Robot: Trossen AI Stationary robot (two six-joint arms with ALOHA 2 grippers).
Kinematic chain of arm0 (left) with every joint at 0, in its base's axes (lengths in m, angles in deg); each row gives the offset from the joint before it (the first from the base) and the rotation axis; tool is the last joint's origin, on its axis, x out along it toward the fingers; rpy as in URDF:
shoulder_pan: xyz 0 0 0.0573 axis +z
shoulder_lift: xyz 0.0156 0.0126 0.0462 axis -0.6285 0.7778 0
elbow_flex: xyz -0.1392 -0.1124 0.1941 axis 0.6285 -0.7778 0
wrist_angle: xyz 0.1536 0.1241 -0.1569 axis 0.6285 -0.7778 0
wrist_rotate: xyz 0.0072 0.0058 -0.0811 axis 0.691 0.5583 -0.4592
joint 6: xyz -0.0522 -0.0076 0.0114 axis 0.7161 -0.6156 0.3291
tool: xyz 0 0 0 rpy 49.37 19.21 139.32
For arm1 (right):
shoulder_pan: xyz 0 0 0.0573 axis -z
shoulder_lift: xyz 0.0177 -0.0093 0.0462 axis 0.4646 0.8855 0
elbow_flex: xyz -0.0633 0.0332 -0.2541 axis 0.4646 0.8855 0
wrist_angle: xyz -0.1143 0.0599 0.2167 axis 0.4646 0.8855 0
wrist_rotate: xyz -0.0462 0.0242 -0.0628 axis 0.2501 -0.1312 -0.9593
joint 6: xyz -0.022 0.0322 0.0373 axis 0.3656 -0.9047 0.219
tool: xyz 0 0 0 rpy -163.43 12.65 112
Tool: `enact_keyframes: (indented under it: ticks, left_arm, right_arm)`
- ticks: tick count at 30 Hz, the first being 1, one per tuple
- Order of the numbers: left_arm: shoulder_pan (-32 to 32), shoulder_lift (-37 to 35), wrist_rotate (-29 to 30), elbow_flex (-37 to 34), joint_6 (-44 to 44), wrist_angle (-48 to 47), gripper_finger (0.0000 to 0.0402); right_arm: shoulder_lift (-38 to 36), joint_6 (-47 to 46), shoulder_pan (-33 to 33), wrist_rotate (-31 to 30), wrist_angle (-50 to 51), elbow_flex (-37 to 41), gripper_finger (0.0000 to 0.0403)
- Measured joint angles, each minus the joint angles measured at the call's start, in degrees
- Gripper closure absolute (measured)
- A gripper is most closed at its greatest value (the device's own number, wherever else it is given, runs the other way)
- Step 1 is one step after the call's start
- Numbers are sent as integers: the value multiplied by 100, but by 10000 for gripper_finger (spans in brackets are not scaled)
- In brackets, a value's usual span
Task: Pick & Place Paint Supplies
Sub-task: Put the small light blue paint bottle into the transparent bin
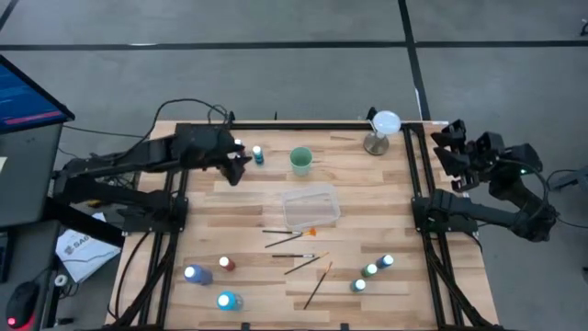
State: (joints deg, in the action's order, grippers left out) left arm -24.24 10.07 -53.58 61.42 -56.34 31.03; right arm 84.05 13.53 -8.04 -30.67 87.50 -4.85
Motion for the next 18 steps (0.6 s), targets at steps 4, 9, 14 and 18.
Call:
enact_keyframes:
  ticks: [4,9,14,18]
  left_arm:
    - [737,387,-515,-7,-641,294,196]
    - [1430,1166,-1450,-10,-1242,359,196]
    - [1756,1755,-1982,-11,-1694,597,191]
    - [1864,2097,-2010,-11,-2060,720,188]
  right_arm:
    - [-2,0,0,10,-8,0,225]
    - [-2,-2,0,3,-8,0,228]
    - [-2,0,0,2,-5,0,228]
    - [-2,0,0,8,19,0,230]
